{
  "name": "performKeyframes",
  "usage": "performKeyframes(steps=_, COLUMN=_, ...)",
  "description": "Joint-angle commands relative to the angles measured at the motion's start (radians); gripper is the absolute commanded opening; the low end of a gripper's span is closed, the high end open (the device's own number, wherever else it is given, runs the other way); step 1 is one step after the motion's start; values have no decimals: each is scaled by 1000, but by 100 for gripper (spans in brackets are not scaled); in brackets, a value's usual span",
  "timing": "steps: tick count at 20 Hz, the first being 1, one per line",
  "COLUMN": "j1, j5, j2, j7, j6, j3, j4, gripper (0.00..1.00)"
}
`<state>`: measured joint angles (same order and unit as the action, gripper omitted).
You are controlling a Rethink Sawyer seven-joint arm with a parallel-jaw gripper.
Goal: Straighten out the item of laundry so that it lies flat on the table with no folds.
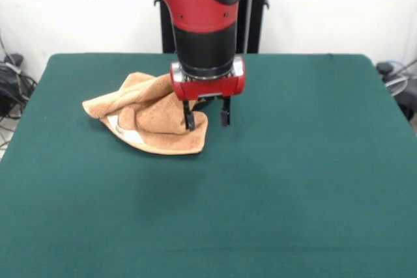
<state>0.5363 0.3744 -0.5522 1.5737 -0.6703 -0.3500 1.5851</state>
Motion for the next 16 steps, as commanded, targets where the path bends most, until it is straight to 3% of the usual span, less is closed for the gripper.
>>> performKeyframes(steps=1, j1=-2, j5=-21, j2=103, j7=33, j6=-27, j3=-27, j4=-39, gripper=100)
performKeyframes(steps=5, j1=0, j5=-17, j2=112, j7=25, j6=-21, j3=-33, j4=-46, gripper=100)
performKeyframes(steps=8, j1=9, j5=0, j2=111, j7=-4, j6=26, j3=-58, j4=-56, gripper=100)
performKeyframes(steps=9, j1=25, j5=25, j2=110, j7=-39, j6=95, j3=-89, j4=-56, gripper=100)
performKeyframes(steps=16, j1=36, j5=16, j2=113, j7=-31, j6=76, j3=-101, j4=-43, gripper=100)
